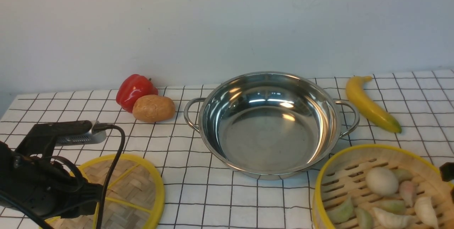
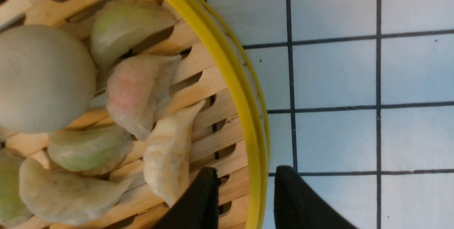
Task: Place the steamer in the pot on the white tablecloth, and put the lid on the steamer.
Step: 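Reach for and grasp the rim of the bamboo steamer holding the buns with the right gripper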
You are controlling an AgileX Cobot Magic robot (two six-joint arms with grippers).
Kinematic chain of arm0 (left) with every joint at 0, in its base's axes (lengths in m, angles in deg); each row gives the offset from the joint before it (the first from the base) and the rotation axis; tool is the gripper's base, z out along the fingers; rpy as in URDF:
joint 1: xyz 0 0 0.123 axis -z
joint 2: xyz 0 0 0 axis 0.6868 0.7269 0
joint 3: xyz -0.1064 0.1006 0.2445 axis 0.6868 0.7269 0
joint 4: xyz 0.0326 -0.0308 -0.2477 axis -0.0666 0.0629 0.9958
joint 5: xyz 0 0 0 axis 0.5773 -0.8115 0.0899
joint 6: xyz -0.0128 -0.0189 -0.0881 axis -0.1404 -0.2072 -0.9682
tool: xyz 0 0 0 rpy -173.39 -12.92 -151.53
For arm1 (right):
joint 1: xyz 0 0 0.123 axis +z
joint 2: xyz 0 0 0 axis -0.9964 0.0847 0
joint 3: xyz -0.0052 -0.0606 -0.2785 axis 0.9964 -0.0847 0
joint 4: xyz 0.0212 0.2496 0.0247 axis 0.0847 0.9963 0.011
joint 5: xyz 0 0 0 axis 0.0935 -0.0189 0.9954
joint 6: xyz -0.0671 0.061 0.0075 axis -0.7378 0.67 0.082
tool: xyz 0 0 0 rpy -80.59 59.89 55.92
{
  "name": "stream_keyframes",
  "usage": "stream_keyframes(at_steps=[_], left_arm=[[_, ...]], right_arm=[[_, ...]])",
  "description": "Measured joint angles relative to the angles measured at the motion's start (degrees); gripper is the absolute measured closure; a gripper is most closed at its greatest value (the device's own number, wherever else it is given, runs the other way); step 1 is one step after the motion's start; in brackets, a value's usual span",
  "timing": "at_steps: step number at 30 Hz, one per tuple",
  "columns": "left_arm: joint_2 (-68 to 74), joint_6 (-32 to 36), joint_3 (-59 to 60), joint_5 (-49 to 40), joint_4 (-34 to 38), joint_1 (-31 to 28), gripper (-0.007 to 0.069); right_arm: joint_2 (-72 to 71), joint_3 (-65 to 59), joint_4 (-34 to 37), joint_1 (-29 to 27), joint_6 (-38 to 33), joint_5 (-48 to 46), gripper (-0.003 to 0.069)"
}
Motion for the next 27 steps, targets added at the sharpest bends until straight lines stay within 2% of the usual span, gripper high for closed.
stream_keyframes(at_steps=[10, 13, 15, 17, 21, 27], left_arm=[[0.00, 0.00, -0.01, 0.00, 0.00, 0.00, 0.0382], [0.00, 0.00, -0.07, 0.05, 0.00, 0.00, 0.0382], [0.00, 0.00, -0.07, 0.05, 0.00, 0.00, 0.0382], [0.00, 0.00, -0.07, 0.05, 0.00, 0.00, 0.0382], [0.00, 0.00, -0.07, 0.05, 0.00, 0.00, 0.0382], [0.00, 0.02, -0.07, 0.05, 0.60, 0.00, 0.0382]], right_arm=[[5.59, 0.00, -0.29, 0.00, -0.73, 4.17, 0.0420], [6.79, 0.00, -0.88, 0.00, -0.73, 5.02, 0.0463], [7.30, 0.00, -0.88, 0.00, -0.78, 5.04, 0.0538], [7.30, 0.00, -1.76, 0.07, -1.35, 5.04, 0.0577], [7.35, 0.42, -2.80, 0.07, -0.38, 4.36, 0.0577], [7.47, 2.60, -8.26, 0.07, 2.19, -1.02, 0.0582]])
